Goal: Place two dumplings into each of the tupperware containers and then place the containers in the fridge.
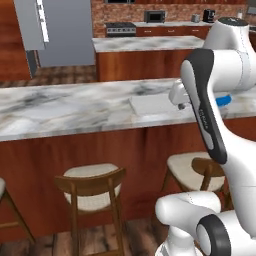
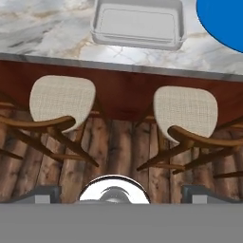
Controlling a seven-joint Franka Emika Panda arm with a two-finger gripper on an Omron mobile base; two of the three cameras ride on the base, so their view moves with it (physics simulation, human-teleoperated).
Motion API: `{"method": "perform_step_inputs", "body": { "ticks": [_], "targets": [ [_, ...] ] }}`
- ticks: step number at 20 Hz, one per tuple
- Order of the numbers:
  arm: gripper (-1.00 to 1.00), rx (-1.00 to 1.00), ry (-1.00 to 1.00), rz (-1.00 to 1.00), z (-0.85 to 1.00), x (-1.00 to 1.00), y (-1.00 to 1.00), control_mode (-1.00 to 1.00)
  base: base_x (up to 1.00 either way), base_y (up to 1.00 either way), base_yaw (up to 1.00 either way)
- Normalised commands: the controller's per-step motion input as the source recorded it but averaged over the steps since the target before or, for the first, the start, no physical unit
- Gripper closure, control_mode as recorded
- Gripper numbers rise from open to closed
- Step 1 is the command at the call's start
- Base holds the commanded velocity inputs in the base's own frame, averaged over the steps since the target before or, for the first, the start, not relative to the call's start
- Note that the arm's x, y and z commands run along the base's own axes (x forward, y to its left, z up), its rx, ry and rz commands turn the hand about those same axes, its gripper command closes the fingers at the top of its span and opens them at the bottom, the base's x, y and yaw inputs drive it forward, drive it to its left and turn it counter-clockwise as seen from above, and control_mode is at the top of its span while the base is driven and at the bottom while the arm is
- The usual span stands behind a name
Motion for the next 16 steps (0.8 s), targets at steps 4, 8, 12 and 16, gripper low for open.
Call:
{"method": "perform_step_inputs", "body": {
  "ticks": [4,8,12,16],
  "targets": [
    [-1.0,0.0,0.0,0.0,0.0,0.0,0.0,1.0,0.0,-0.78,0.0],
    [-1.0,0.0,0.0,0.0,0.0,0.0,0.0,1.0,0.0,-0.69,0.0],
    [-1.0,0.0,0.0,0.0,0.0,0.0,0.0,1.0,0.05,-0.53,0.0],
    [-1.0,0.0,0.0,0.0,0.0,0.0,0.0,1.0,0.27,-0.42,0.0]
  ]
}}
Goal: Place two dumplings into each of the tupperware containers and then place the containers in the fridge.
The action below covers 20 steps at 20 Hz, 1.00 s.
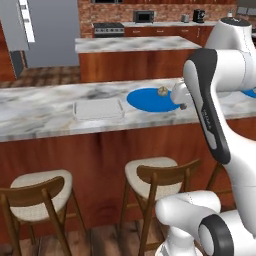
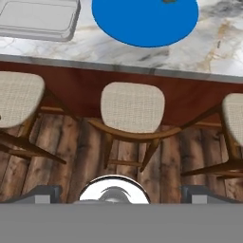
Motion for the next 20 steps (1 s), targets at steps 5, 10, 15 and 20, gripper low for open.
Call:
{"method": "perform_step_inputs", "body": {
  "ticks": [5,10,15,20],
  "targets": [
    [-1.0,0.0,0.0,0.0,0.0,0.0,0.0,1.0,0.5,-0.23,0.0],
    [-1.0,0.0,0.0,0.0,0.0,0.0,0.0,1.0,0.68,-0.04,0.0],
    [-1.0,0.02,0.0,0.0,0.0,0.4,-0.08,-1.0,0.41,-0.07,0.0],
    [-1.0,0.05,0.0,0.0,0.0,1.0,-0.23,-1.0,0.0,0.0,0.0]
  ]
}}
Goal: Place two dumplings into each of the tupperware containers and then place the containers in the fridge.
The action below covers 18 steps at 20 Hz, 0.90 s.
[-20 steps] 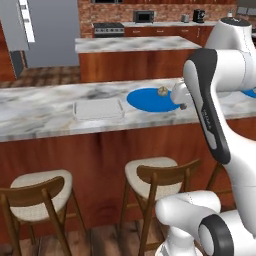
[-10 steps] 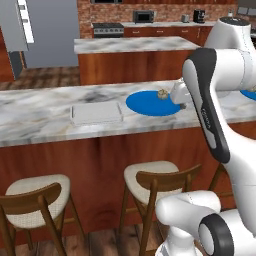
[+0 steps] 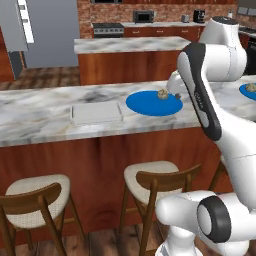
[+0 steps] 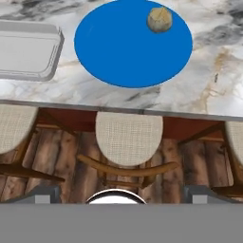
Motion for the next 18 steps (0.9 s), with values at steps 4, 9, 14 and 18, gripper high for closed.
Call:
{"method": "perform_step_inputs", "body": {
  "ticks": [4,9,14,18],
  "targets": [
    [-1.0,0.04,0.0,0.0,-0.07,1.0,-0.23,-1.0,0.0,0.0,0.0],
    [-1.0,0.0,0.0,-0.02,-0.36,1.0,-0.22,-1.0,0.0,0.0,0.0],
    [-1.0,0.0,0.0,-0.04,-0.61,0.9,-0.06,-1.0,0.0,0.0,0.0],
    [-1.0,0.0,0.0,-0.07,-0.62,0.79,0.0,-1.0,0.0,0.0,0.0]
  ]
}}
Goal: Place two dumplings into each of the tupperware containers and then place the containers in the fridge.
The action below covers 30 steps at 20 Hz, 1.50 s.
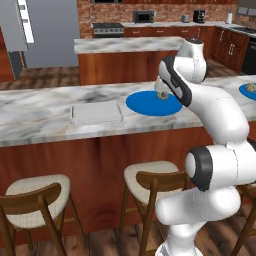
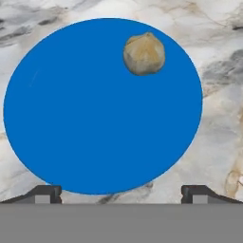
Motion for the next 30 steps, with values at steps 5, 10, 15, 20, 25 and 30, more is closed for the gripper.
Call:
{"method": "perform_step_inputs", "body": {
  "ticks": [5,10,15,20,25,30],
  "targets": [
    [-1.0,0.0,0.0,-0.05,-0.26,0.78,-0.02,-1.0,0.0,0.0,0.0],
    [-1.0,0.0,0.0,-0.02,-0.06,0.71,-0.18,-1.0,0.0,0.0,0.0],
    [-1.0,0.0,0.0,-0.02,-0.1,0.53,-0.19,-1.0,0.0,0.0,0.0],
    [-1.0,0.0,0.0,0.0,-0.21,0.43,-0.08,-1.0,0.0,0.0,0.0],
    [-1.0,0.0,0.0,0.0,-0.28,0.31,0.0,-1.0,0.0,0.0,0.0],
    [-1.0,0.0,0.0,0.0,-0.19,0.31,0.0,-1.0,0.0,0.0,0.0]
  ]
}}
